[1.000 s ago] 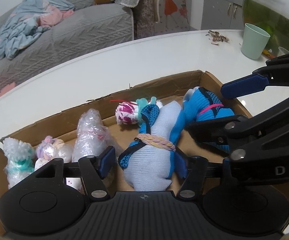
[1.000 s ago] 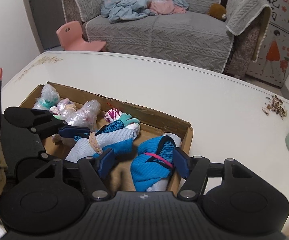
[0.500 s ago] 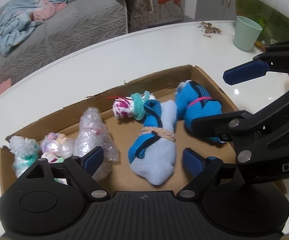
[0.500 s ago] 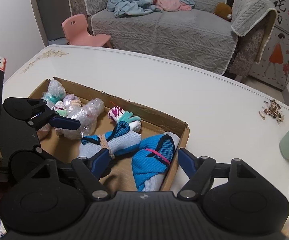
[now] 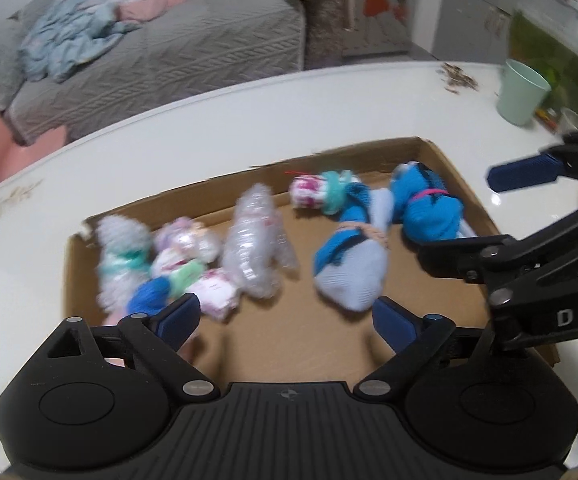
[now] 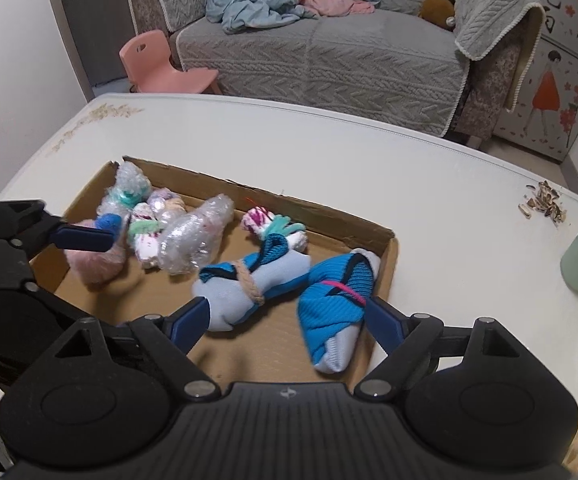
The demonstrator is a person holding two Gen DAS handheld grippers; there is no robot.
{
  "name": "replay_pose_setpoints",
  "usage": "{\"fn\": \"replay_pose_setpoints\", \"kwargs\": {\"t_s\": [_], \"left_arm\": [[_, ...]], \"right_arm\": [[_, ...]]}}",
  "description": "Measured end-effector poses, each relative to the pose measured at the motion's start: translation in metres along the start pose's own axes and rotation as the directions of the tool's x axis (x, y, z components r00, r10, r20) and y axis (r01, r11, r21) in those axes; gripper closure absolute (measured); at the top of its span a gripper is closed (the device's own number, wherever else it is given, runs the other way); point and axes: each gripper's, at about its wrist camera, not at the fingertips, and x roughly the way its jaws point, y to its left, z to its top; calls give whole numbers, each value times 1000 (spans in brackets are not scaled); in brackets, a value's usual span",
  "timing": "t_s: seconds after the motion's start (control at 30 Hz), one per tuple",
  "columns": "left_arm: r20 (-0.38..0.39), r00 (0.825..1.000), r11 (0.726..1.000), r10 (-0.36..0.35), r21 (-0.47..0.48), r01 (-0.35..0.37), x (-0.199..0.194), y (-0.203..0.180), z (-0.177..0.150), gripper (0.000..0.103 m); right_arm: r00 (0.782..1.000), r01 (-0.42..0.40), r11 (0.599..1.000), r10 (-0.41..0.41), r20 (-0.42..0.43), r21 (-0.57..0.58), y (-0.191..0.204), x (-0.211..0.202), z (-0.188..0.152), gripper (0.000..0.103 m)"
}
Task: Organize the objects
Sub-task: 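Lower both socks into the tray and open both tools, then move both tools back to the row of bundles beside the tray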
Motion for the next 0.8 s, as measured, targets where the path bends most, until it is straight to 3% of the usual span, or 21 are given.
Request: {"fn": "replay_pose_setpoints", "kwargs": {"t_s": [0.5, 0.8], "left_arm": [[52, 998, 994, 36, -106, -30, -40, 45, -31, 7], [77, 996, 994, 45, -99, -37, -68, 53, -55, 7]], "right_arm": [[999, -31, 1000, 31, 33, 2, 43, -21, -9, 20], [998, -34, 999, 35, 61, -14, 61, -42, -18, 18]]}}
